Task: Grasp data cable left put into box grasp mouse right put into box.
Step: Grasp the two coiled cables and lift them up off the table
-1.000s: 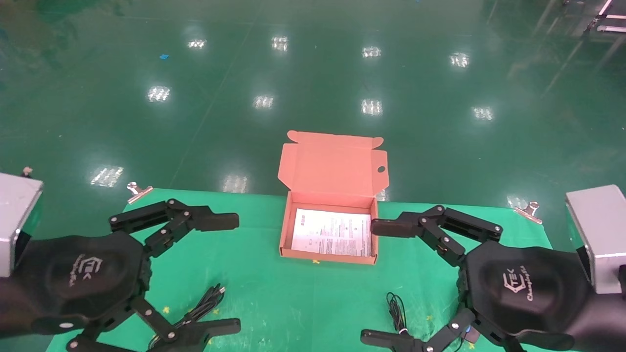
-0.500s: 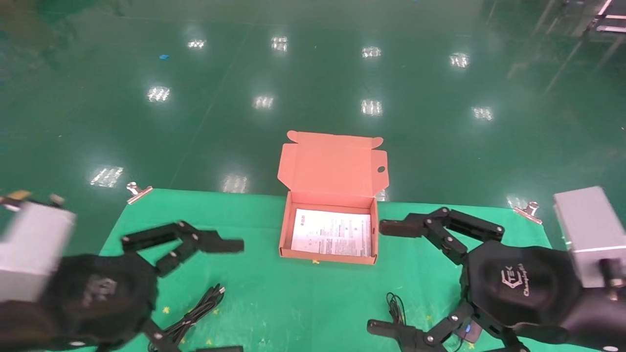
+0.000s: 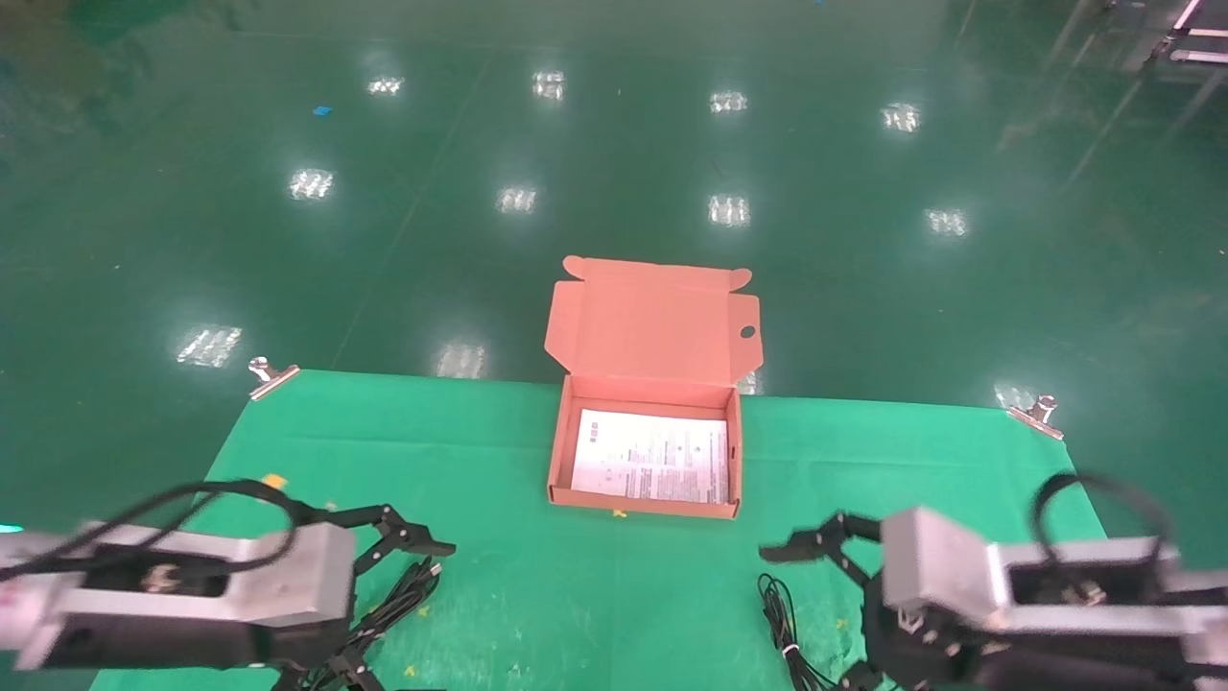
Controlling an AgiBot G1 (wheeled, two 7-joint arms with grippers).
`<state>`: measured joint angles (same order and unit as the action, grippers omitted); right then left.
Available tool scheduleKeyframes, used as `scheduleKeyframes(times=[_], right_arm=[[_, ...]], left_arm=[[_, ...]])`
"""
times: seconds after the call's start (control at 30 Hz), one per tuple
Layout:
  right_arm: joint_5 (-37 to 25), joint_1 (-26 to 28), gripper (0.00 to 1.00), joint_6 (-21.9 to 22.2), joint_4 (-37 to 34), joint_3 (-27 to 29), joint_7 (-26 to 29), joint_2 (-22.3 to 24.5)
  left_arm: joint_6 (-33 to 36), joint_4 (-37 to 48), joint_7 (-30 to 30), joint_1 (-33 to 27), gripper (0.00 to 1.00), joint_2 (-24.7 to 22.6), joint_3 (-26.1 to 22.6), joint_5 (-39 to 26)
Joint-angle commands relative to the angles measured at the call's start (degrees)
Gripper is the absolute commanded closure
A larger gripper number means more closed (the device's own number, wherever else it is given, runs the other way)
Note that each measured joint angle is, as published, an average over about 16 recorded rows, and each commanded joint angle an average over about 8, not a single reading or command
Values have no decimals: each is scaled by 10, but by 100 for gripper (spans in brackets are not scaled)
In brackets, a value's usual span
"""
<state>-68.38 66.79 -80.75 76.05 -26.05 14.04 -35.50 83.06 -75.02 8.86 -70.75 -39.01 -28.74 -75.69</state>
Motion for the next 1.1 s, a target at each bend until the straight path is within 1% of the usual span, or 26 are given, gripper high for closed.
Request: scheduleKeyframes(times=[0.03, 0.33, 0.67, 0.77, 0.9, 1.0, 1.1], right_arm=[[-34, 7, 0, 2, 1, -15, 4, -6], [-154, 6, 0, 21, -16, -70, 19, -39], [-270, 1, 0, 58, -71, -117, 37, -80], [-297, -3, 0, 78, -90, -125, 44, -92], [-326, -11, 0, 117, -113, -129, 54, -108], [-345, -17, 0, 152, -129, -128, 66, -121], [-360, -22, 0, 183, -145, -126, 83, -134]], left_arm=[[-5, 0, -3, -7, 0, -8, -12, -32], [-41, 30, -18, -6, 0, -41, -52, -136], [-103, 69, -27, 9, 0, -75, -91, -252], [-130, 86, -21, 14, 0, -85, -98, -285], [-171, 115, 2, 19, 0, -99, -101, -324], [-193, 144, 29, 21, 0, -109, -100, -340], [-204, 173, 53, 21, 0, -117, -96, -343]])
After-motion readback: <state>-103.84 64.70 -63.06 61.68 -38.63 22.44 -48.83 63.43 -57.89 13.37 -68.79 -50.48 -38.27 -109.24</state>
